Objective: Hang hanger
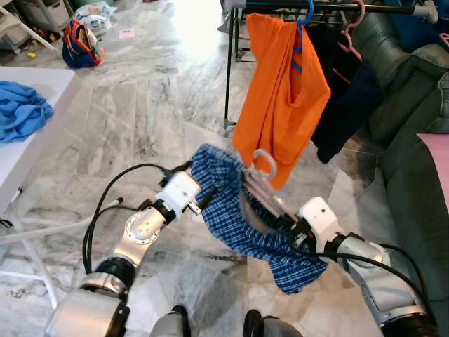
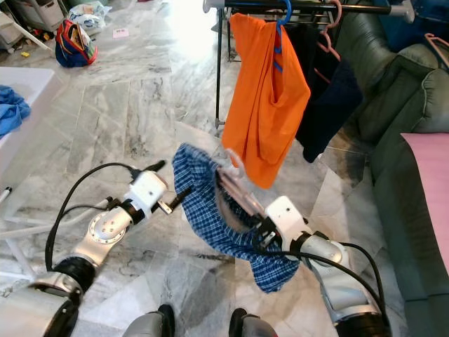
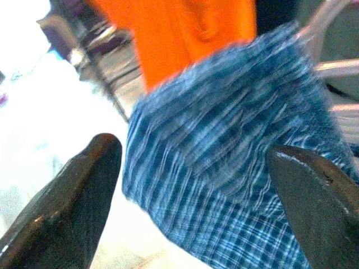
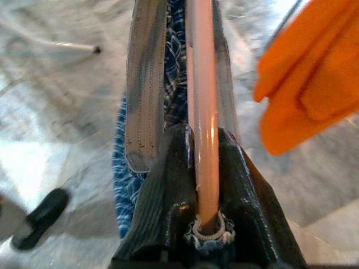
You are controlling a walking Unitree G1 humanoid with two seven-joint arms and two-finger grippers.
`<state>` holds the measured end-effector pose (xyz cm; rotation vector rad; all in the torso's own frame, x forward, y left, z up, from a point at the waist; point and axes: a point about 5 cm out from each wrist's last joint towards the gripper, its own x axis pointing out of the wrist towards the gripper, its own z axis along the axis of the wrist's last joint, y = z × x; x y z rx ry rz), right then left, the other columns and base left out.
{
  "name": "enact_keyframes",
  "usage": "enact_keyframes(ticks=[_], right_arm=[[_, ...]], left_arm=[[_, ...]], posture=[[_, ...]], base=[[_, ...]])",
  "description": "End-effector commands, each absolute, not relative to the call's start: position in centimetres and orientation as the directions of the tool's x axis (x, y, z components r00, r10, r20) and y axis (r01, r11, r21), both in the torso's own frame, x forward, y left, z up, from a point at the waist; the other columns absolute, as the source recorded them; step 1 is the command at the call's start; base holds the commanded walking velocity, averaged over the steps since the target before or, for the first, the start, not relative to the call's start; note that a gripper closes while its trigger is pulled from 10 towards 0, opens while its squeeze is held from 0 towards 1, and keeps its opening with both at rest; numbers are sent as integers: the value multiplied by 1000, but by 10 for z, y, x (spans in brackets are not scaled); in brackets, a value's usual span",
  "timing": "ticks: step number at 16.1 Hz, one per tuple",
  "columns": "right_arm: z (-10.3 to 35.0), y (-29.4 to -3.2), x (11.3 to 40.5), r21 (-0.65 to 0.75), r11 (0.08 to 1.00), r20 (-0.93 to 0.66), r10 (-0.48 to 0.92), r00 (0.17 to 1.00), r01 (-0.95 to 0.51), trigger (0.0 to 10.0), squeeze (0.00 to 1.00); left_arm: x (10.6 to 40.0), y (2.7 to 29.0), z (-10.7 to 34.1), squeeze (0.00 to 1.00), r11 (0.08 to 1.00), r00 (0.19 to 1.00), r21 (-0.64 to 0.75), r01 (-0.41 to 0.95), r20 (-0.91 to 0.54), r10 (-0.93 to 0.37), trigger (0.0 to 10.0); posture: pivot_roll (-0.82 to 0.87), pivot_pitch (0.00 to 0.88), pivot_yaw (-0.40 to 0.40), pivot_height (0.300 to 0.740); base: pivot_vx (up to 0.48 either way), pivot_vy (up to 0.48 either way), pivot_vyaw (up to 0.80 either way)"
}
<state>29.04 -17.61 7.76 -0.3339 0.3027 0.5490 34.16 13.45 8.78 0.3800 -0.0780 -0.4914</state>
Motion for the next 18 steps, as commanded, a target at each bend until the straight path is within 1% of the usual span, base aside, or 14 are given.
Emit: enact_keyframes(ticks=[1, 2, 4, 5, 6, 7, 8, 9, 10, 11, 12, 16, 18], right_arm=[[75, -177, 289, -225, 846, -350, 392, 851, -483, 0, 0], [73, -177, 291, -216, 881, -337, 337, 879, -421, 0, 0], [70, -181, 294, -211, 933, -313, 219, 924, -293, 0, 0], [70, -183, 296, -184, 952, -299, 183, 936, -245, 0, 0], [70, -185, 298, -173, 962, -298, 155, 942, -213, 0, 0], [69, -188, 300, -148, 976, -298, 111, 948, -161, 0, 0], [69, -187, 304, -105, 989, -294, 69, 953, -104, 0, 0], [71, -183, 306, -93, 992, -279, 60, 958, -89, 0, 0], [74, -180, 308, -78, 994, -267, 53, 962, -76, 2471, 0], [76, -177, 309, -66, 995, -260, 55, 964, -75, 8314, 0], [78, -171, 310, -46, 996, -239, 66, 969, -79, 10000, 0], [78, -151, 310, -19, 993, -222, 112, 968, -120, 10000, 0], [78, -148, 310, -20, 992, -221, 120, 968, -128, 10000, 0]], left_arm=[[337, 143, 73, 1000, 894, 930, 261, 365, -54, -364, 10000], [337, 145, 69, 1000, 933, 952, 194, 305, -63, -298, 10000], [335, 146, 61, 1000, 970, 973, 102, 221, -91, -212, 10000], [334, 144, 60, 1000, 973, 974, 90, 214, -92, -206, 10000], [333, 143, 60, 804, 972, 974, 89, 217, -89, -210, 10000], [333, 140, 61, 0, 971, 974, 92, 221, -78, -214, 10000], [336, 138, 66, 0, 973, 976, 83, 216, -56, -212, 10000], [339, 138, 70, 0, 976, 978, 65, 207, -42, -205, 10000], [341, 139, 73, 0, 977, 980, 69, 200, -35, -198, 10000], [341, 138, 74, 0, 977, 979, 64, 201, -31, -200, 10000], [342, 138, 75, 0, 977, 978, 53, 208, -32, -207, 10000], [344, 136, 78, 0, 977, 978, 43, 208, -26, -207, 10000], [344, 134, 78, 0, 976, 977, 39, 213, -24, -213, 10000]], posture=[[-101, 161, -18, 740], [-105, 153, -19, 740], [-96, 138, -14, 740], [-92, 134, -10, 740], [-88, 132, -9, 740], [-80, 131, -5, 740], [-77, 125, -4, 740], [-77, 124, -1, 740], [-81, 121, 0, 740], [-83, 121, 3, 740], [-83, 121, 3, 740], [-71, 114, -1, 740], [-72, 110, -9, 740]], base=[[0, 0, 0], [0, 0, 0], [0, 0, 0], [0, 0, 0], [0, 0, 0], [0, 0, 0], [0, 0, 0], [0, 0, 0], [0, 0, 0], [0, 0, 0], [259, 0, 0], [346, 0, 0], [407, 0, 0]])
